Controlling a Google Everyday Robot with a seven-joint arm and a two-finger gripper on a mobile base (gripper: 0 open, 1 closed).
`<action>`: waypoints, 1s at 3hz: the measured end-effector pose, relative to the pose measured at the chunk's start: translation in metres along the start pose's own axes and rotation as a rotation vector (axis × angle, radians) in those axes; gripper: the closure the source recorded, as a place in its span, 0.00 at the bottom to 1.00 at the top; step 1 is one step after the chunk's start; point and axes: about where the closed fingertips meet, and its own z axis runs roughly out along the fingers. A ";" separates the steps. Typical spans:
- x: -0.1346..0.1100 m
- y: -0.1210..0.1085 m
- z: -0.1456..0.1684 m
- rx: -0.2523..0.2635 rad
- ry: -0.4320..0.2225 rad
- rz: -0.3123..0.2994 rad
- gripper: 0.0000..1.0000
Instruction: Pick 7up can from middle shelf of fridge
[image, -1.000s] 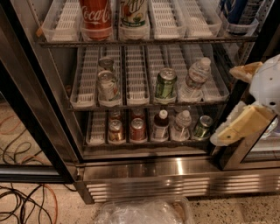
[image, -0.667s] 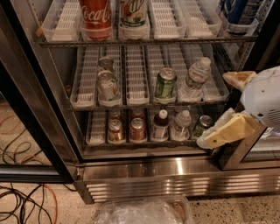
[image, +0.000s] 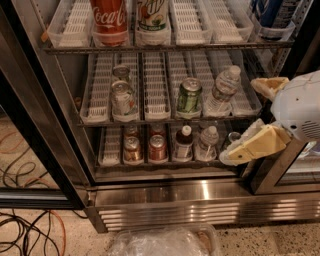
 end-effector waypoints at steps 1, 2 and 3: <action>0.000 -0.003 -0.002 -0.004 -0.028 0.031 0.00; 0.003 -0.004 0.003 -0.007 -0.109 0.086 0.00; -0.008 0.003 0.013 0.017 -0.223 0.133 0.00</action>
Offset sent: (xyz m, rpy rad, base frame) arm 0.0097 -0.0010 -0.0031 0.3112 -0.0153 -0.0466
